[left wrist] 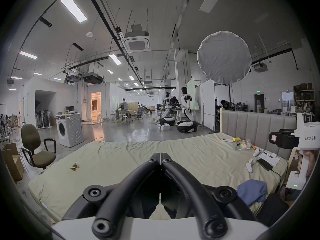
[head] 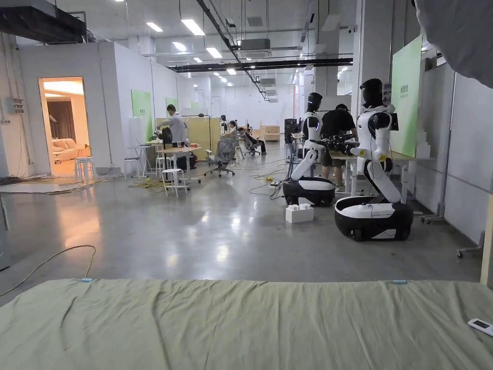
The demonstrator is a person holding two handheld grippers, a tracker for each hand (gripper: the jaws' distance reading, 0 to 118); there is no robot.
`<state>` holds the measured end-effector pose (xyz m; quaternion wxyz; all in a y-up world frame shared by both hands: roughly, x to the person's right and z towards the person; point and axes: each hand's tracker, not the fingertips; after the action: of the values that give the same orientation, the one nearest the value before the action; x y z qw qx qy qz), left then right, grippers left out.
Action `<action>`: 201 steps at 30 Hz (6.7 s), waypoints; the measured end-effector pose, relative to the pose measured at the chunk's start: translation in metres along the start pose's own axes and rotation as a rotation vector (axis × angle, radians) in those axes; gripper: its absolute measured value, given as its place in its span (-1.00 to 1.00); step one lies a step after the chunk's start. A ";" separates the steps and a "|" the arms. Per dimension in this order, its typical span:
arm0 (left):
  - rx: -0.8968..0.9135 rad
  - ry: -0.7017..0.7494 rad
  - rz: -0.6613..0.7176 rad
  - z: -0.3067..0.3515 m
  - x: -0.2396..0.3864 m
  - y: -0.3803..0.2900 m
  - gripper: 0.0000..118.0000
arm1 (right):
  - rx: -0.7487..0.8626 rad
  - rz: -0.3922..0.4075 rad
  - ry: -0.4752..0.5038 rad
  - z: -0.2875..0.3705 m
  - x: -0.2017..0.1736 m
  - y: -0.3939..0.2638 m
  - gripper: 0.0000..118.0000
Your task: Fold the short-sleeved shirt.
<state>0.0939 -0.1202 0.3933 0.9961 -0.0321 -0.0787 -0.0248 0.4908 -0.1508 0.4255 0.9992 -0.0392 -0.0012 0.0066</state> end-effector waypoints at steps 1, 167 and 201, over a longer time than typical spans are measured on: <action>-0.001 0.001 0.006 0.000 -0.002 0.000 -1.00 | -0.002 -0.004 0.001 -0.001 0.000 0.000 -1.00; -0.798 -0.493 0.567 -0.160 0.123 -0.209 -0.99 | -0.578 -0.189 0.147 0.008 -0.009 -0.124 -1.00; -0.836 -0.465 0.835 -0.168 -0.021 -0.231 -0.50 | -0.801 -0.336 0.363 -0.136 -0.074 -0.176 -1.00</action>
<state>0.0865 -0.3613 0.2382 0.7821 -0.4507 -0.2577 0.3446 0.4195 -0.3376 0.3036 0.8767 -0.4214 0.1650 -0.1631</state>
